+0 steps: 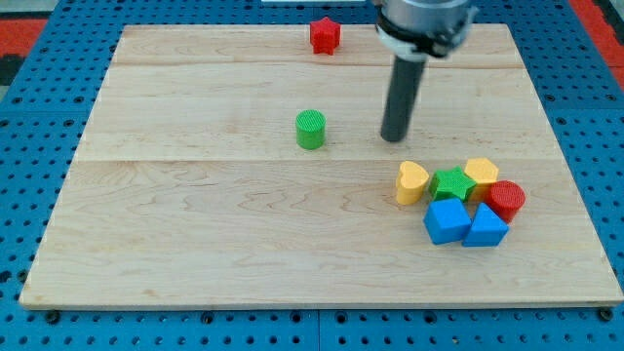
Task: Slide green circle closer to blue cube
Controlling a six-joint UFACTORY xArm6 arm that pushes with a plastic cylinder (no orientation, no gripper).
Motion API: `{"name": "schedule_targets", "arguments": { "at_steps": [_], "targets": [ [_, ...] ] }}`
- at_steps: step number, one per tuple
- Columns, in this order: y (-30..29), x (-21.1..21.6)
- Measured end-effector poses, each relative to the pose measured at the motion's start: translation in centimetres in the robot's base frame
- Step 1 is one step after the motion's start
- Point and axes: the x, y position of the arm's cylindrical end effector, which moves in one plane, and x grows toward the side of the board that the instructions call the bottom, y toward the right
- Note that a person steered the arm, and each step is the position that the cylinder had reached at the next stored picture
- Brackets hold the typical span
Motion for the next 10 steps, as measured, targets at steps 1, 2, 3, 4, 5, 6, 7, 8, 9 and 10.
{"name": "schedule_targets", "arguments": {
  "at_steps": [1, 2, 3, 4, 5, 6, 7, 8, 9, 10],
  "targets": [
    [-6.2, -1.2],
    [-8.7, 0.1],
    [-13.9, 0.6],
    [-18.1, 2.2],
    [-20.3, 4.1],
    [-12.4, 6.1],
    [-6.4, 8.6],
    [-1.5, 10.7],
    [2.0, 11.6],
    [-6.7, 11.7]
  ]
}}
